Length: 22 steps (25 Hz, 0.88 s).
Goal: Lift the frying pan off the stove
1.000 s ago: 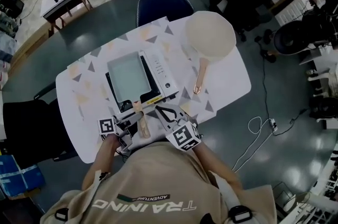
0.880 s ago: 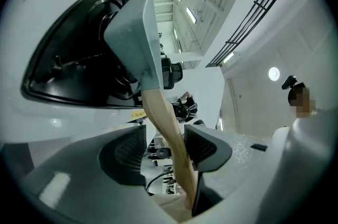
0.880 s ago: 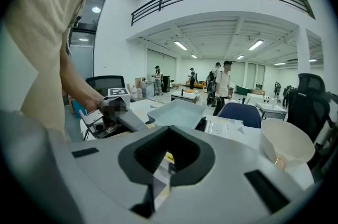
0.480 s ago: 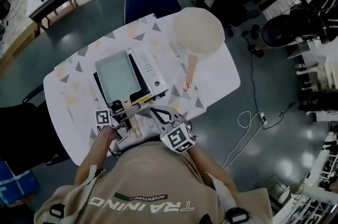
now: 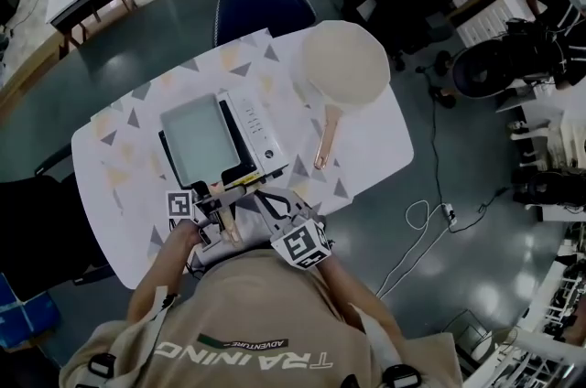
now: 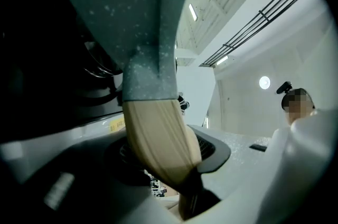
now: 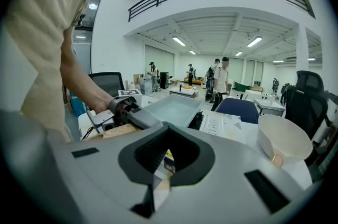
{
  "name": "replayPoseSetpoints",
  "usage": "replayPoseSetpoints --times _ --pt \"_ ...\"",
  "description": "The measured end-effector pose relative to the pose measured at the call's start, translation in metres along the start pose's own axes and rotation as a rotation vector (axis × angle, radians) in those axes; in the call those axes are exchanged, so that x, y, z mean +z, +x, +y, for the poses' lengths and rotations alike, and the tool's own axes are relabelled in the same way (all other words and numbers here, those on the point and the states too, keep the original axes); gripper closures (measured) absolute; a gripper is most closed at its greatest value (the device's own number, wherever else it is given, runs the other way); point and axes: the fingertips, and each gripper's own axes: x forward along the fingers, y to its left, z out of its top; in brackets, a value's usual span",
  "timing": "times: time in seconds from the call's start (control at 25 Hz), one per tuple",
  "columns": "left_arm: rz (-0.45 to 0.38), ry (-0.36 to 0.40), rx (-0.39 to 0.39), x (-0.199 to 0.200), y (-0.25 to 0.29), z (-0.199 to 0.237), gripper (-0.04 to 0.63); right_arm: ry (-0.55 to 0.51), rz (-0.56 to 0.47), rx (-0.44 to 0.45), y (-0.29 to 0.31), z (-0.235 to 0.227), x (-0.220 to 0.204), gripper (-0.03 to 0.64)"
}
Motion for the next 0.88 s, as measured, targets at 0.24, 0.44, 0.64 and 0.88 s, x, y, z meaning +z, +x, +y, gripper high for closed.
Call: replayPoseSetpoints --times 0.24,0.44,0.64,0.88 --pt "-0.013 0.016 -0.001 0.001 0.003 -0.003 0.494 0.005 -0.001 0.015 0.006 -0.004 -0.002 0.621" --pt "-0.005 0.041 0.028 -0.001 0.003 -0.001 0.494 0.006 -0.012 0.042 0.012 -0.003 0.000 0.621" --pt "-0.013 0.048 0.022 0.000 0.003 -0.007 0.494 -0.003 -0.023 0.057 0.013 -0.007 0.003 0.621" --pt "0.001 0.098 0.016 -0.001 0.001 -0.021 0.491 -0.009 -0.032 0.055 0.014 -0.015 0.003 0.621"
